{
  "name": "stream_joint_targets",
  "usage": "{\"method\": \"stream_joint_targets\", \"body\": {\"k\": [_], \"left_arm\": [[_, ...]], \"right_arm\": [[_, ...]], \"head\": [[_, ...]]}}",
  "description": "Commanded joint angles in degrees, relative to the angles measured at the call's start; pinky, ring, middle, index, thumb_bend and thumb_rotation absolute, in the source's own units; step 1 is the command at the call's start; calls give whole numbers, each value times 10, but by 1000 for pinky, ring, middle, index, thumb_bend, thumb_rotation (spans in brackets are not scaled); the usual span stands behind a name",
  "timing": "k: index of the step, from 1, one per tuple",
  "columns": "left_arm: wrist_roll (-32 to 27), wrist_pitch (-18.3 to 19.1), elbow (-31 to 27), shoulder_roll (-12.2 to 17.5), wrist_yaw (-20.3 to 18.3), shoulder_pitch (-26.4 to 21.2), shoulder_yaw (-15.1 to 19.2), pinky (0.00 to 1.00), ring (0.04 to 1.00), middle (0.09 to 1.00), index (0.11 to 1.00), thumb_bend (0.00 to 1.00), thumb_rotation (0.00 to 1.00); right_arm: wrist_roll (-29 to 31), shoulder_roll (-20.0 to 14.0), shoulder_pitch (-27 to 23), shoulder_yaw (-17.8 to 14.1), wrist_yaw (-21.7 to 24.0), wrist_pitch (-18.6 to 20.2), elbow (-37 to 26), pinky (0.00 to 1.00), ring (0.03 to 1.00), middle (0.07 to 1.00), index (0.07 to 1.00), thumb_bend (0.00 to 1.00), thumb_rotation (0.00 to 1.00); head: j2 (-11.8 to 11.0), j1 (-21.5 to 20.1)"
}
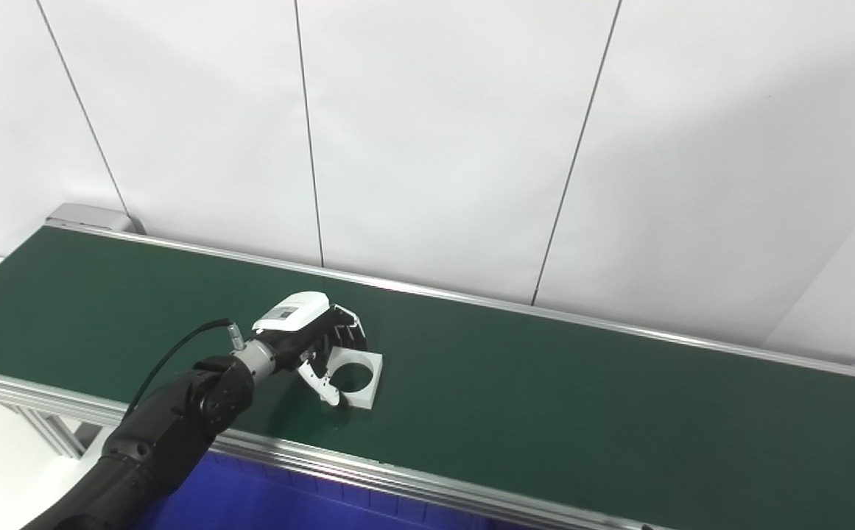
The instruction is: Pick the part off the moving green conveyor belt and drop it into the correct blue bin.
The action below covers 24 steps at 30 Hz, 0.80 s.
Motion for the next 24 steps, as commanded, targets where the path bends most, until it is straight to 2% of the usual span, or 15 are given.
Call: {"method": "stream_joint_targets", "body": {"k": [1,4,6,8,13,14,17,18,20,21,24], "left_arm": [[-1,-3,-8,10,-4,-8,-3,471,519,473,514,513,0],[1,-11,-21,17,7,-3,-1,452,498,465,518,513,0],[-21,-29,-39,21,14,6,14,443,486,462,522,513,0],[-59,-44,-85,24,12,24,42,413,462,450,528,512,0],[-142,-72,-205,25,0,68,100,383,448,445,533,511,0],[-153,-80,-221,26,-5,75,106,375,442,446,533,511,0],[-175,-94,-250,27,-17,88,115,364,434,449,532,511,0],[-184,-97,-259,27,-21,93,117,366,436,451,532,512,0],[-199,-102,-276,27,-30,104,118,368,439,453,531,512,0],[-203,-103,-285,26,-33,109,119,368,441,454,530,512,0],[-209,-114,-296,25,-38,122,119,368,440,456,526,512,0]], "right_arm": [[-1,3,0,-5,1,-32,-15,638,883,910,969,796,483],[2,6,2,-6,4,-30,-17,659,880,911,968,804,483],[2,7,3,-5,3,-31,-19,715,882,910,967,806,479],[9,9,5,-4,7,-32,-22,764,868,911,968,805,466],[-3,11,8,-2,7,-30,-31,710,884,907,967,797,465],[-5,12,9,-1,7,-29,-33,645,876,905,963,798,462],[-6,14,12,0,9,-28,-40,626,847,907,960,806,465],[-5,15,12,1,10,-27,-43,695,818,908,959,821,458],[-7,17,14,1,12,-25,-47,731,818,906,957,826,458],[-8,18,15,0,13,-22,-49,748,839,903,954,835,461],[-17,23,19,-2,14,-14,-55,717,875,895,944,861,487]], "head": [[0,-2],[3,-7],[6,-14],[10,-25],[23,-72],[25,-81],[32,-100],[34,-107],[42,-130],[43,-136],[48,-154]]}}
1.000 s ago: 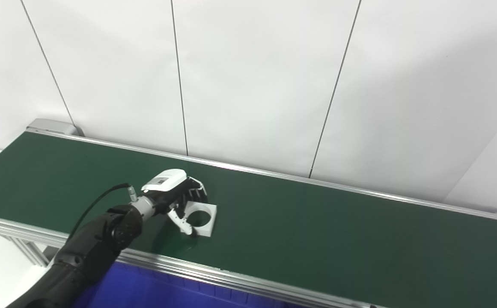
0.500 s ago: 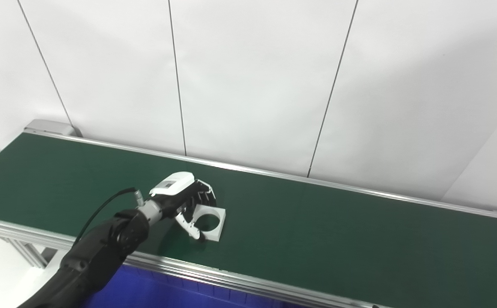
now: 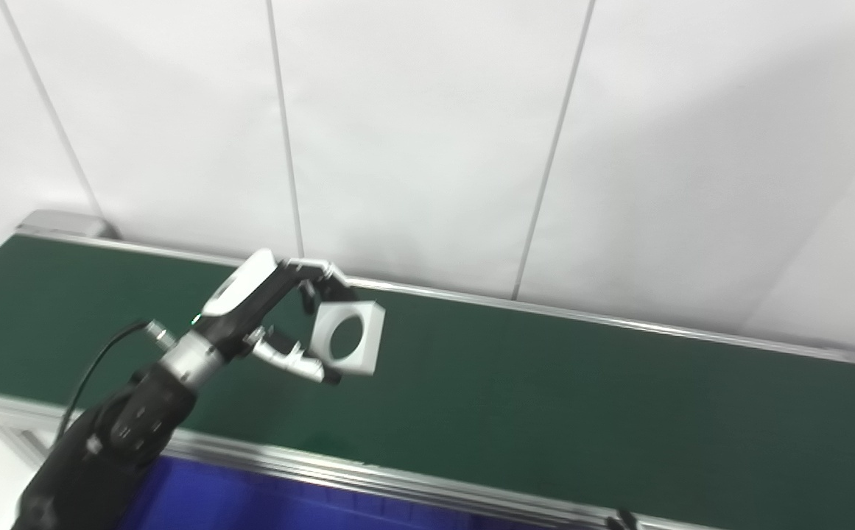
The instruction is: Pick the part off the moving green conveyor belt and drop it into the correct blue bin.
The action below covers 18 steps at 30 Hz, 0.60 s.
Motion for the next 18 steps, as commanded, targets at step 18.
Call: {"method": "stream_joint_targets", "body": {"k": [18], "left_arm": [[-38,-26,0,14,-26,82,-72,394,460,475,507,516,0]], "right_arm": [[-40,27,-1,-6,19,39,-67,788,870,878,932,897,529]], "head": [[67,-77]]}}
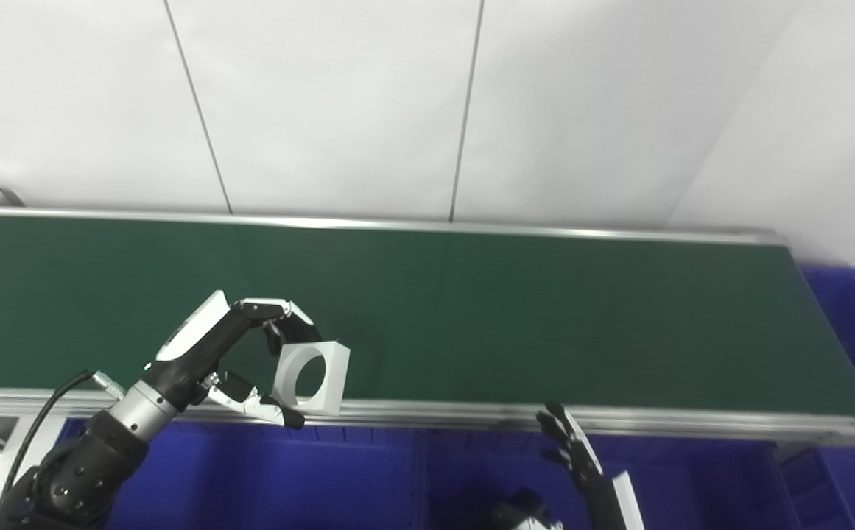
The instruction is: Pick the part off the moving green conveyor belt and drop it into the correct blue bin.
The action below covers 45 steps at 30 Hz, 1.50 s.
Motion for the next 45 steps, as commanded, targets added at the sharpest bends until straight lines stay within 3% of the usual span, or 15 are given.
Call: {"method": "stream_joint_targets", "body": {"k": [1,4,10,19,23,25,26,29,33,35,37,39,40,45], "left_arm": [[-6,-15,-6,17,2,0,-2,397,465,478,503,516,0],[16,-16,-1,22,1,16,-9,417,479,486,496,517,0],[43,-15,7,29,-6,40,-22,482,519,481,503,517,0],[87,1,5,28,-20,56,-25,581,594,515,472,516,0],[85,45,-16,29,-53,55,-25,589,618,522,470,514,0],[83,63,-25,28,-69,53,-29,598,629,522,469,515,0],[80,69,-28,27,-77,51,-31,582,620,521,469,515,0],[106,122,-55,29,-116,45,-46,606,640,529,467,514,0],[170,213,-101,33,-169,39,-71,699,740,708,496,510,58],[193,246,-121,37,-198,36,-83,761,810,780,714,617,253],[212,253,-137,47,-229,29,-101,833,832,809,773,644,377],[230,252,-153,58,-251,26,-116,928,875,861,828,734,659],[238,251,-163,63,-258,27,-121,946,890,879,846,783,729],[248,264,-206,78,-286,42,-122,991,949,948,909,919,851]], "right_arm": [[-5,5,-3,-3,6,12,-29,769,868,880,932,900,534],[-3,9,-4,-3,9,23,-37,750,862,877,930,906,530],[0,10,-5,-5,15,29,-44,843,877,874,930,912,528],[5,8,-2,-7,19,30,-48,808,866,872,925,911,525],[6,8,-1,-8,21,33,-51,776,869,872,925,912,528],[7,7,0,-8,22,33,-52,683,860,873,925,908,526],[8,7,0,-8,22,34,-52,759,865,872,926,906,524],[12,7,1,-8,25,38,-57,806,869,873,929,906,522],[8,11,2,-9,21,36,-57,767,858,875,927,909,523],[5,13,2,-8,19,34,-57,769,854,873,926,908,525],[8,14,3,-8,21,36,-58,788,858,875,927,905,525],[12,14,4,-7,23,36,-59,803,865,878,928,900,512],[11,15,5,-7,23,37,-60,800,865,877,928,900,513],[7,17,7,-7,22,38,-62,726,862,875,928,901,518]], "head": [[1,0],[8,-4],[12,2],[14,8],[18,13],[18,14],[18,14],[21,15],[23,13],[23,13],[24,12],[24,12],[25,11],[25,10]]}}
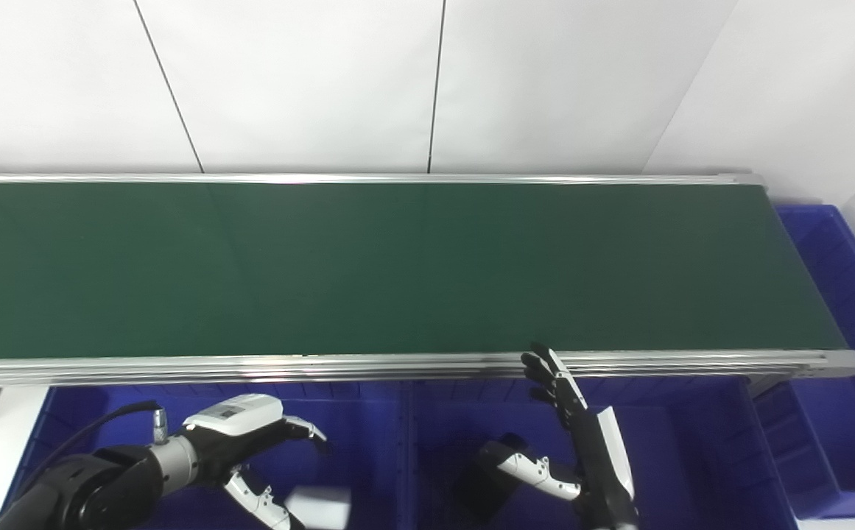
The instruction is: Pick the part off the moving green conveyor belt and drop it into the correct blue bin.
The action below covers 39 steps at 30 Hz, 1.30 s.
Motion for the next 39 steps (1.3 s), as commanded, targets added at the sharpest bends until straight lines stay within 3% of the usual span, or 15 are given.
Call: {"method": "stream_joint_targets", "body": {"k": [1,3,5,6,8,11,15,19,22,24,28,37,39], "left_arm": [[-7,1,-26,15,0,5,10,992,953,952,914,928,854],[-22,-1,-34,14,7,15,21,983,950,952,917,940,838],[-69,-17,-30,-1,37,36,47,953,934,941,911,944,777],[-89,-27,-26,-8,51,45,59,885,902,914,888,949,700],[-141,-54,-11,-33,89,67,87,752,849,879,866,939,624],[-219,-106,24,-81,142,91,122,709,818,863,857,930,576],[-329,-197,97,-151,184,103,154,769,839,867,870,912,551],[-422,-201,135,-207,184,115,170,849,888,908,905,939,514],[-428,-184,138,-214,181,121,169,876,913,936,933,939,514],[-425,-182,141,-213,180,122,169,831,918,954,947,933,499],[-429,-184,149,-215,182,126,170,882,909,935,946,938,480],[-442,-190,154,-224,184,133,170,889,917,948,936,939,413],[-437,-191,155,-224,187,134,169,861,913,939,920,944,414]], "right_arm": [[-1,8,2,0,-1,-3,-19,719,861,874,928,903,519],[-5,8,2,1,-2,-2,-20,707,862,874,927,906,525],[-11,9,2,1,-3,-3,-19,724,862,876,928,904,533],[-14,9,2,1,-4,-4,-19,766,862,875,928,904,538],[-16,10,3,1,-4,-6,-18,799,866,875,929,906,542],[-15,8,4,0,-3,-9,-16,833,875,875,929,903,536],[-19,6,7,1,-3,-10,-14,794,875,878,929,905,545],[-16,6,11,3,0,-10,-16,800,878,883,928,907,540],[-11,4,13,3,2,-13,-15,814,876,888,928,904,537],[-6,4,13,4,3,-15,-12,806,882,894,929,904,528],[-10,4,14,6,2,-12,-13,754,881,891,932,902,529],[-9,-1,9,5,0,-18,-3,835,886,904,939,886,519],[-10,-1,10,5,0,-15,-4,811,883,895,938,886,518]], "head": [[0,-1],[-1,-4],[-3,-5],[-3,-5],[-7,-7],[-14,-10],[-20,-10],[-24,-14],[-25,-13],[-25,-12],[-29,-10],[-35,-6],[-35,-4]]}}
